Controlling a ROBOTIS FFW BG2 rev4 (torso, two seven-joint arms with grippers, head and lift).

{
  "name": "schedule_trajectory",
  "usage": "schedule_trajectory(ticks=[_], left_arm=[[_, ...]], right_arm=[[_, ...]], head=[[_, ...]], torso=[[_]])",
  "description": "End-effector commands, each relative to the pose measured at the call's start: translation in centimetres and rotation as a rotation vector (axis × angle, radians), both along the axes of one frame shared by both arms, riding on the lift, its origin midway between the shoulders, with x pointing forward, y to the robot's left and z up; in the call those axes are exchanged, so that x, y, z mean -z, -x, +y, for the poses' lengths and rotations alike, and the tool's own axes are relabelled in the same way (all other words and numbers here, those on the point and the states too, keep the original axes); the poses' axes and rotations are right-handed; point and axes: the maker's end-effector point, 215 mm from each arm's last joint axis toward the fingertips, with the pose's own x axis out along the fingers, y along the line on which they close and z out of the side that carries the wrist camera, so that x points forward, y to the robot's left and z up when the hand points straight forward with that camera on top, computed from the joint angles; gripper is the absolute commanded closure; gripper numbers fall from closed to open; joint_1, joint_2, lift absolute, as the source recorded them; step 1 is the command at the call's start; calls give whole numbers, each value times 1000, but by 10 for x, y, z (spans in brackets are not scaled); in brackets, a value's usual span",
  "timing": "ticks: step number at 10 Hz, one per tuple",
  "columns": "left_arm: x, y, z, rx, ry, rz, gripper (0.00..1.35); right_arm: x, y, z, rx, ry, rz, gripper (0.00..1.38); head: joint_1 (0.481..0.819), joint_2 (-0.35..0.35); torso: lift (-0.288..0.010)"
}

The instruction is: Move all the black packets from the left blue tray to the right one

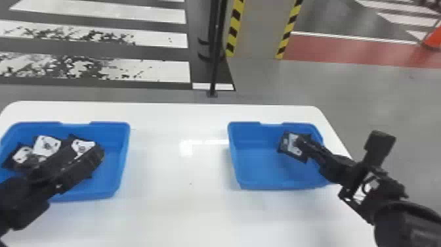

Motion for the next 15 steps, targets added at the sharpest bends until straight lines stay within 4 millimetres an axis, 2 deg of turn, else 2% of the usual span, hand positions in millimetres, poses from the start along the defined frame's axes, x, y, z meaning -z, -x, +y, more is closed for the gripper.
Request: schedule_trajectory(ticks=[1, 3, 4, 5, 7, 9, 10, 11, 12, 15], left_arm=[[2, 0, 2, -4, -11, 3, 119], [9, -1, 16, -31, -44, 14, 121], [16, -2, 31, -63, -88, 27, 121], [28, -5, 58, -116, -155, 58, 121], [51, -11, 113, -213, -309, 155, 121], [52, -33, 146, -279, -414, 210, 127], [55, -49, 143, -269, -435, 230, 127], [63, -63, 135, -244, -452, 267, 127], [75, -79, 117, -198, -454, 305, 127], [92, -116, 94, -161, -536, 383, 127]], right_arm=[[-36, 20, -3, 34, 129, -60, 35], [-88, 47, -5, 103, 219, -184, 163], [-107, 63, 10, 92, 234, -223, 176], [-116, 78, 37, 51, 206, -242, 176], [-118, 95, 91, -58, 96, -252, 176], [-114, 103, 128, -138, 15, -241, 177], [-109, 106, 137, -163, -10, -224, 177], [-106, 108, 144, -180, -24, -212, 177], [-102, 110, 147, -191, -35, -200, 177], [-89, 113, 153, -210, -69, -163, 177]], head=[[695, -191], [695, -204], [695, -201], [695, -181], [695, -96], [695, 60], [695, 112], [695, 130], [695, 143], [695, 115]], torso=[[-140], [-140], [-140], [-140], [-140], [-140], [-140], [-140], [-140], [-140]])
